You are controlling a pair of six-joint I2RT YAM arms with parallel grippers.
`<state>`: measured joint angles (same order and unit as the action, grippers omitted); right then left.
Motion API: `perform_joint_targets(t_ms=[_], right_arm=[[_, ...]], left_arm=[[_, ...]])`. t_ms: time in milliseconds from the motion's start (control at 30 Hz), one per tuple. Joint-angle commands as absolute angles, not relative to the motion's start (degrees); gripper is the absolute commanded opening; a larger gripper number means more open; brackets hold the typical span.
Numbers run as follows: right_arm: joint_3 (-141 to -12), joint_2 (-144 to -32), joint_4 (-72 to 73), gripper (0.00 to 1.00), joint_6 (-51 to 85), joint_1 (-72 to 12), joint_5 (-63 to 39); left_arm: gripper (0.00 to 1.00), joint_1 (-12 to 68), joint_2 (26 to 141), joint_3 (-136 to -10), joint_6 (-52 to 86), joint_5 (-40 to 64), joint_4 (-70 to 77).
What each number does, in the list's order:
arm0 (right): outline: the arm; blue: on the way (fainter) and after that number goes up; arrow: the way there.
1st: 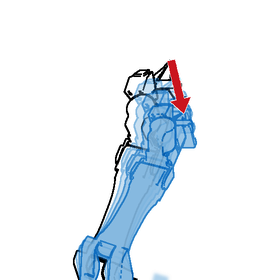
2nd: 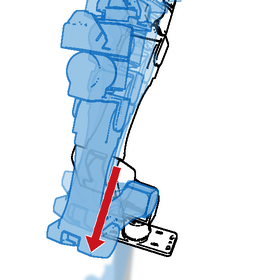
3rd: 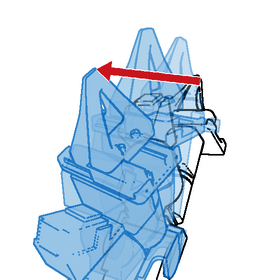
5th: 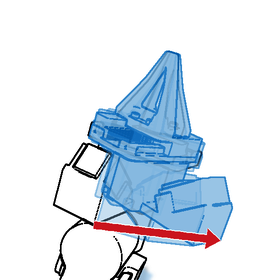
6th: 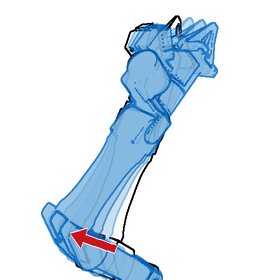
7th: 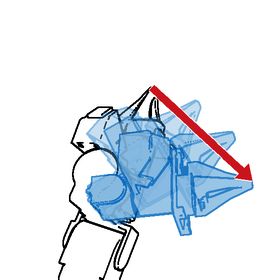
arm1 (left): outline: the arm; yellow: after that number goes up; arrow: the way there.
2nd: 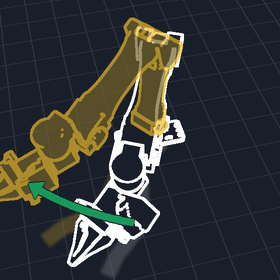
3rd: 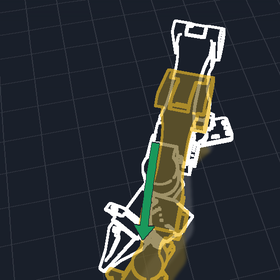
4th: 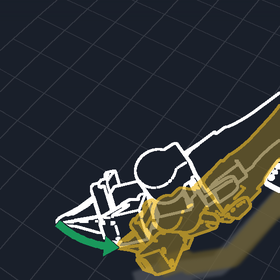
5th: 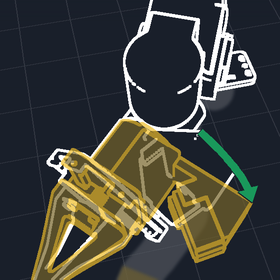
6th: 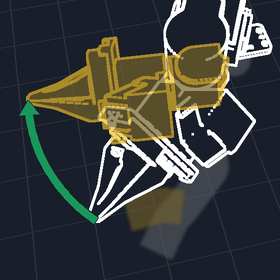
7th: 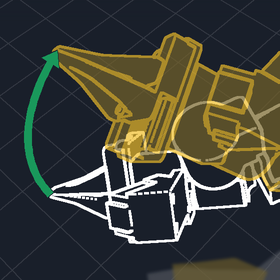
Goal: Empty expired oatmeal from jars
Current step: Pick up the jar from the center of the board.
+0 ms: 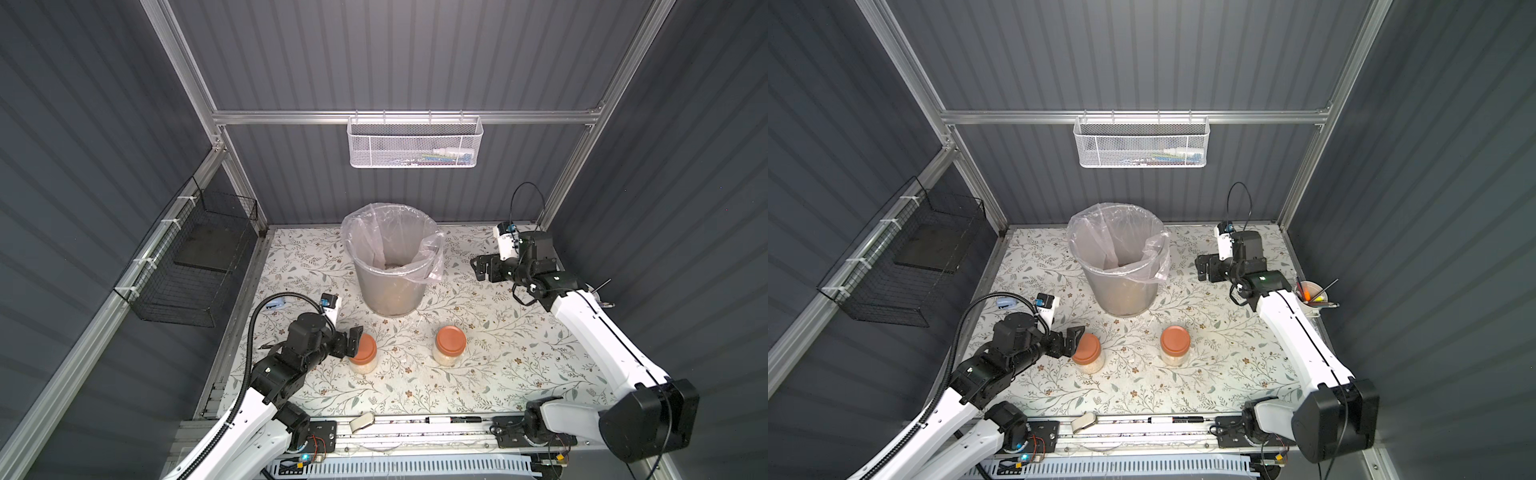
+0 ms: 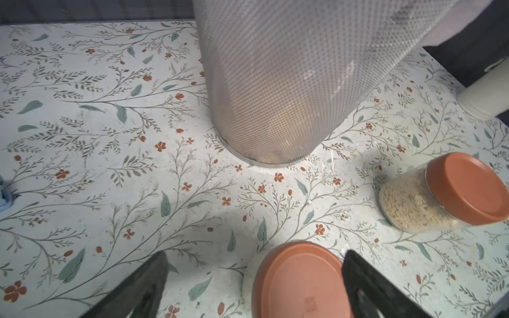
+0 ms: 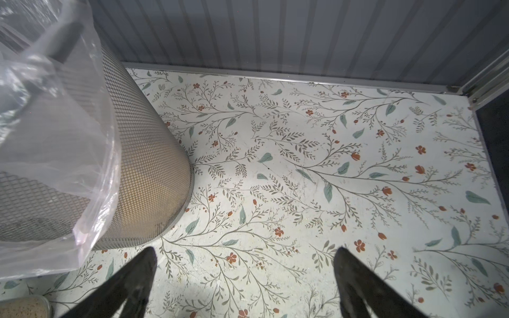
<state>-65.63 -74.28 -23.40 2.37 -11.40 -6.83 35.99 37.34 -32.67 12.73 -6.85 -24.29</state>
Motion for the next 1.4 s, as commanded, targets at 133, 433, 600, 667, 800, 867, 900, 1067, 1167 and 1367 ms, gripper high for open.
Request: perform_joint_targets(t_ms=[133, 433, 600, 667, 800, 867, 900, 1067, 1167, 1367], right_arm=[[-70.66, -78.87, -26.01, 0.99, 1.08, -11.51, -7.18], [-71.26, -79.00, -28.55, 0.99, 0.92, -11.60, -5.74], [-72.03, -78.63, -29.75, 0.99, 0.79, -12.05, -4.79], [-72.01, -78.31, -30.02, 0.99, 0.61, -12.11, -4.40], [-72.16, -78.22, -30.67, 0.99, 0.27, -12.22, -4.22], [-72.08, -78.26, -30.76, 0.99, 0.26, -12.26, -4.31], [-72.09, -78.22, -30.84, 0.99, 0.26, -12.39, -4.32], [-71.72, -78.41, -30.85, 0.99, 0.18, -12.74, -4.48], [-71.71, -78.50, -30.89, 0.99, 0.18, -13.00, -4.42], [-72.33, -78.53, -31.77, 0.99, 0.00, -13.61, -3.82]], left_arm=[[1.00, 47.13, 40.86, -32.49, 14.46, -17.68, -23.08], [1.00, 54.67, 37.55, -27.67, 19.69, -29.17, -20.99], [1.00, 63.41, 39.98, -24.59, 24.45, -37.42, -18.29], [1.00, 66.98, 41.23, -24.55, 26.37, -41.92, -17.93], [1.00, 73.28, 45.33, -24.69, 31.14, -49.68, -18.26], [1.00, 76.11, 45.82, -23.64, 35.14, -54.22, -18.69], [1.00, 77.28, 45.46, -22.81, 37.52, -56.25, -19.28], [1.00, 79.01, 43.74, -18.21, 42.64, -60.22, -16.25], [1.00, 79.01, 46.34, -16.57, 42.78, -59.94, -11.96], [1.00, 79.46, 49.75, -13.38, 45.78, -60.21, -7.23]])
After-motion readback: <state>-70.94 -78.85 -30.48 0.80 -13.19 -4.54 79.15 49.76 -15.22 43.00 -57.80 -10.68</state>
